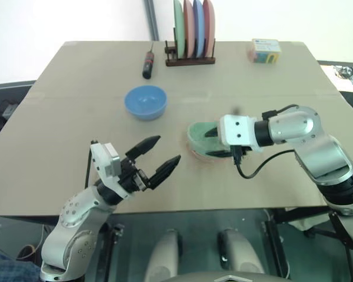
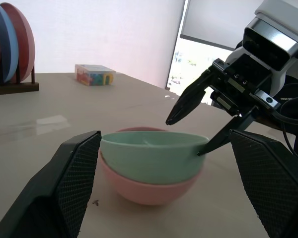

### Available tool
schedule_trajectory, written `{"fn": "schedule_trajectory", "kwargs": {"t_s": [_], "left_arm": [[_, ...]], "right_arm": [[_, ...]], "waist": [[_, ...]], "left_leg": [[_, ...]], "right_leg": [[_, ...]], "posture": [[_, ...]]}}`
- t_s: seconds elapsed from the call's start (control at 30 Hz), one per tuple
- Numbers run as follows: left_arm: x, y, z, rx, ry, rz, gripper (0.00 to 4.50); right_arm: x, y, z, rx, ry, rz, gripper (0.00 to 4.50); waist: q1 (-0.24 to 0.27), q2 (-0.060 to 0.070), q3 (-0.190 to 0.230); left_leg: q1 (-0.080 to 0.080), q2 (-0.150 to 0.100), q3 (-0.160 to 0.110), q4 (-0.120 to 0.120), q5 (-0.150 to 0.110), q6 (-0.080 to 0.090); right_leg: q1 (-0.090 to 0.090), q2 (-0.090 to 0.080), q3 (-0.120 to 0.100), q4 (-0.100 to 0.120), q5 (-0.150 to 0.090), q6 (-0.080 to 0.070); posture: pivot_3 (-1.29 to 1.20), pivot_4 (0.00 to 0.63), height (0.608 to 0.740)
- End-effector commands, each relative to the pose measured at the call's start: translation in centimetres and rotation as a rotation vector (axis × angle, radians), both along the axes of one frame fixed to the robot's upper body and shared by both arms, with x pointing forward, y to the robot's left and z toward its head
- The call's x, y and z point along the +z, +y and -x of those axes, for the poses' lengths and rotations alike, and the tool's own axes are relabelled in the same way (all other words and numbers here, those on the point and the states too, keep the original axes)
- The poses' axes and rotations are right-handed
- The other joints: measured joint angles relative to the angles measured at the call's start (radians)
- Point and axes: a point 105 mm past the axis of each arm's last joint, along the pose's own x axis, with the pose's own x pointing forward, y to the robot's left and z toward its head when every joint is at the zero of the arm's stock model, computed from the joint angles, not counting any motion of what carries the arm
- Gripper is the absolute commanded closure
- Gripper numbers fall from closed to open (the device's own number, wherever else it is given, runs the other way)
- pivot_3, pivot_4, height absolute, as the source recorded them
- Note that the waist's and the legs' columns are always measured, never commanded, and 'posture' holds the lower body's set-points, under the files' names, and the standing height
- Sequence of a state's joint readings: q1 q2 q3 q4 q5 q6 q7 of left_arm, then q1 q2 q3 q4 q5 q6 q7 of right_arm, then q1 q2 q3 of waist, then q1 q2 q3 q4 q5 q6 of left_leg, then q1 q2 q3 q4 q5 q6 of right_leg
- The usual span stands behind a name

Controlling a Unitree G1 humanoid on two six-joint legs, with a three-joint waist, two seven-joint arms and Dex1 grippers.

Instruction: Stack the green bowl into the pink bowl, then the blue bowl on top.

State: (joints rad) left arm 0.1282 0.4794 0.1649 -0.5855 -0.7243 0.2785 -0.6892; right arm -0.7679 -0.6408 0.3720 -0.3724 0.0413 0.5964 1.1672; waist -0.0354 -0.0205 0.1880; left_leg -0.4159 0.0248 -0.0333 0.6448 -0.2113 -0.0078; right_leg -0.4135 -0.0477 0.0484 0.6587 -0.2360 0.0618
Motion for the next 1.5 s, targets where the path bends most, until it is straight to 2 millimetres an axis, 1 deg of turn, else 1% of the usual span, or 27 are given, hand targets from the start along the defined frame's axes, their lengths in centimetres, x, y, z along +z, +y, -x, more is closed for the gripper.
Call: {"fn": "schedule_trajectory", "kwargs": {"t_s": [0.03,0.13,0.27,0.33,0.4,0.5,0.57,0.63,0.7,0.77,0.87,1.0,1.13,1.17,1.2,1.23,1.27,1.3,1.33,1.37,1.4,1.5], "left_arm": [[0.2,1.0,-1.1,0.070,0.005,-0.091,0.14],[0.4,2.5,-3.2,0.164,0.018,-0.191,0.14],[1.7,4.6,-7.3,0.315,-0.006,-0.320,0.14],[2.1,5.3,-9.3,0.368,-0.009,-0.388,0.14],[2.3,5.6,-10.9,0.384,-0.021,-0.444,0.14],[1.3,6.0,-13.7,0.389,-0.008,-0.610,0.14],[0.7,5.9,-15.4,0.365,-0.002,-0.707,0.14],[0.4,5.8,-16.4,0.347,0.000,-0.740,0.14],[0.0,4.8,-17.9,0.317,-0.008,-0.789,0.14],[-0.4,3.8,-19.0,0.279,0.011,-0.812,0.14],[-1.2,3.0,-19.8,0.237,0.014,-0.860,0.14],[-2.1,2.6,-20.3,0.199,0.054,-0.898,0.14],[-2.2,2.5,-20.4,0.165,0.084,-0.895,0.14],[-2.2,2.5,-20.4,0.163,0.085,-0.896,0.64],[-2.2,2.5,-20.4,0.162,0.086,-0.897,0.90],[-2.2,2.6,-20.5,0.161,0.086,-0.898,1.32],[-2.2,2.6,-20.5,0.162,0.086,-0.900,1.89],[-2.2,2.7,-20.5,0.163,0.087,-0.902,2.15],[-2.2,2.8,-20.5,0.163,0.086,-0.905,2.68],[-2.2,2.8,-20.5,0.162,0.084,-0.907,2.96],[-2.1,2.8,-20.5,0.162,0.084,-0.908,3.52],[-2.0,2.9,-20.4,0.160,0.076,-0.911,4.42]], "right_arm": [[3.8,-1.2,0.3,-0.090,0.120,-0.237,0.96],[6.0,-3.4,0.7,-0.161,0.246,-0.447,0.96],[7.0,-7.0,1.3,-0.248,0.272,-0.624,0.96],[7.3,-8.5,1.6,-0.294,0.268,-0.681,0.96],[7.4,-9.6,2.0,-0.325,0.260,-0.709,0.96],[7.5,-11.1,2.9,-0.359,0.250,-0.733,0.96],[7.5,-11.7,3.2,-0.384,0.238,-0.732,0.96],[7.5,-11.8,3.2,-0.398,0.229,-0.732,0.96],[7.6,-11.8,3.4,-0.401,0.225,-0.734,0.96],[7.6,-11.8,3.6,-0.400,0.220,-0.733,0.96],[7.9,-11.7,4.2,-0.376,0.222,-0.735,0.96],[7.6,-12.1,4.5,-0.391,0.221,-0.722,0.96],[7.7,-12.3,4.6,-0.398,0.207,-0.726,0.96],[7.8,-12.3,4.6,-0.398,0.203,-0.728,0.85],[7.8,-12.3,4.6,-0.398,0.199,-0.729,0.85],[7.8,-12.4,4.6,-0.400,0.196,-0.726,0.85],[7.7,-12.4,4.6,-0.401,0.193,-0.724,0.85],[7.7,-12.5,4.6,-0.402,0.192,-0.722,0.85],[7.8,-12.5,4.6,-0.402,0.191,-0.722,0.85],[7.7,-12.5,4.6,-0.402,0.190,-0.719,0.85],[7.7,-12.5,4.6,-0.403,0.190,-0.717,0.85],[7.6,-12.5,4.6,-0.403,0.192,-0.714,0.85]], "waist": [[0.001,0.000,0.000],[0.008,0.000,0.000],[0.024,-0.001,0.000],[0.025,-0.001,0.000],[0.023,-0.001,0.000],[0.022,-0.001,0.000],[0.021,-0.001,0.000],[0.016,-0.001,0.000],[0.016,-0.002,0.000],[0.022,-0.002,0.000],[0.022,-0.002,0.000],[0.020,-0.002,0.000],[0.021,-0.002,0.000],[0.021,-0.002,0.000],[0.021,-0.002,0.000],[0.021,-0.002,0.000],[0.021,-0.002,0.000],[0.021,-0.002,0.000],[0.021,-0.002,0.000],[0.021,-0.002,0.000],[0.021,-0.002,0.000],[0.022,-0.002,0.000]], "left_leg": [[0.000,0.000,0.000,0.000,0.000,0.000],[0.000,0.000,-0.002,0.000,0.000,0.000],[0.000,0.000,-0.002,0.000,0.000,0.000],[-0.001,0.000,-0.002,0.000,0.000,0.000],[-0.001,-0.001,-0.001,0.000,0.000,0.000],[-0.001,-0.001,-0.001,-0.001,0.000,0.000],[-0.001,-0.001,-0.001,-0.002,0.000,0.000],[-0.001,-0.001,-0.001,-0.002,0.000,0.000],[-0.001,-0.001,0.000,-0.002,0.000,0.000],[-0.001,-0.001,-0.001,-0.002,0.000,0.000],[-0.003,-0.001,-0.001,-0.002,0.000,0.000],[-0.005,-0.001,-0.001,-0.002,0.000,0.000],[-0.006,-0.001,-0.002,-0.002,0.000,0.000],[-0.006,-0.001,-0.002,-0.001,0.000,0.000],[-0.006,-0.001,-0.002,-0.001,0.000,0.000],[-0.006,-0.001,-0.002,-0.001,0.000,0.000],[-0.006,-0.001,-0.002,0.000,0.000,0.000],[-0.006,-0.001,-0.002,0.000,0.000,0.000],[-0.006,-0.001,-0.002,0.000,0.000,0.000],[-0.006,-0.001,-0.002,0.000,0.000,0.000],[-0.006,-0.001,-0.002,0.000,0.000,0.000],[-0.006,-0.001,-0.002,0.001,0.000,0.000]], "right_leg": [[0.000,0.000,0.000,0.000,0.000,0.000],[0.000,0.000,-0.002,0.001,0.000,0.000],[0.001,0.000,-0.002,-0.001,0.000,0.000],[0.001,0.000,-0.002,-0.001,0.000,0.000],[0.001,0.000,-0.002,0.000,0.000,0.001],[0.001,0.000,-0.002,-0.001,0.002,0.004],[0.001,0.000,-0.002,-0.001,0.002,0.004],[0.000,0.000,-0.002,-0.001,0.002,0.004],[0.000,0.000,-0.001,-0.002,0.002,0.004],[0.000,0.000,-0.001,-0.001,0.002,0.004],[0.000,0.000,-0.002,-0.002,0.002,0.005],[-0.002,0.000,-0.002,-0.003,0.002,0.005],[-0.002,0.000,-0.002,-0.002,0.002,0.005],[-0.002,0.000,-0.002,-0.002,0.002,0.005],[-0.002,0.000,-0.002,-0.002,0.002,0.005],[-0.002,0.000,-0.002,-0.001,0.002,0.005],[-0.002,0.000,-0.002,-0.001,0.002,0.005],[-0.002,0.000,-0.002,-0.001,0.002,0.005],[-0.002,0.000,-0.002,-0.001,0.002,0.005],[-0.002,0.000,-0.002,-0.001,0.002,0.005],[-0.002,0.000,-0.002,-0.001,0.002,0.005],[-0.002,0.000,-0.002,0.000,0.002,0.005]], "posture": [[0.00,0.150,0.740],[0.00,0.150,0.740],[0.00,0.150,0.740],[0.00,0.150,0.740],[0.00,0.150,0.740],[0.00,0.150,0.740],[0.00,0.150,0.740],[0.00,0.150,0.740],[0.00,0.150,0.740],[0.00,0.150,0.740],[0.00,0.150,0.740],[0.00,0.150,0.740],[0.00,0.150,0.740],[0.00,0.150,0.740],[0.00,0.150,0.740],[0.00,0.150,0.740],[0.00,0.150,0.740],[0.00,0.150,0.740],[0.00,0.150,0.740],[0.00,0.150,0.740],[0.00,0.150,0.740],[0.00,0.150,0.740]]}}
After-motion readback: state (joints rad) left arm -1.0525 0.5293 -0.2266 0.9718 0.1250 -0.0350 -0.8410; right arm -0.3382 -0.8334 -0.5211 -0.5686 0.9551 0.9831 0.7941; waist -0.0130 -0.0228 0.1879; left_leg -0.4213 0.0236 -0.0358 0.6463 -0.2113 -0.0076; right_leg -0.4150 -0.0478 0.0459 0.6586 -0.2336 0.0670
